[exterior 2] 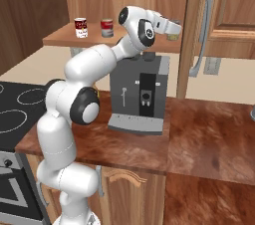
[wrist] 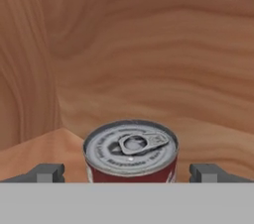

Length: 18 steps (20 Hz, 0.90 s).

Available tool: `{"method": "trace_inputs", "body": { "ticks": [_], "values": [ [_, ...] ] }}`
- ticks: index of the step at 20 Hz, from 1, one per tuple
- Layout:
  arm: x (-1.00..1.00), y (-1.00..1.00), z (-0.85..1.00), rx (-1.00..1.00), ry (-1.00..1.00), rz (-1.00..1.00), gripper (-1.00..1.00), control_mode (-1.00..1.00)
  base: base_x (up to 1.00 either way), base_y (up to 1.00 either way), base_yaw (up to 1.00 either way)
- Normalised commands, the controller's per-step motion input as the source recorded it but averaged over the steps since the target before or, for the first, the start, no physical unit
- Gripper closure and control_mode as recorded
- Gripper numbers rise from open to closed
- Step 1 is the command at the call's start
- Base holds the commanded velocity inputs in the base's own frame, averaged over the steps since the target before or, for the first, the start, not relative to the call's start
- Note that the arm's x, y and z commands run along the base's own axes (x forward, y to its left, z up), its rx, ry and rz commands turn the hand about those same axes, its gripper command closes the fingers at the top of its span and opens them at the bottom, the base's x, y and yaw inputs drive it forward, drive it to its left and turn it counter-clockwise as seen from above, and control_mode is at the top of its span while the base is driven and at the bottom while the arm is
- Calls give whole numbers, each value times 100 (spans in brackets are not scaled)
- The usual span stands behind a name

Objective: Stack two cans on top of the other two cans in the cabinet.

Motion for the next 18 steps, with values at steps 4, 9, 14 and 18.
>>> {"method": "trace_inputs", "body": {
  "ticks": [4,9,14,18],
  "values": [
    [13,0,0,0,0,0,-100,-100,0,0,0],
    [11,0,0,0,0,0,-100,-100,0,0,0],
    [0,0,0,0,0,0,-100,-100,0,0,0],
    [0,0,0,0,0,0,-100,-100,0,0,0]
  ]
}}
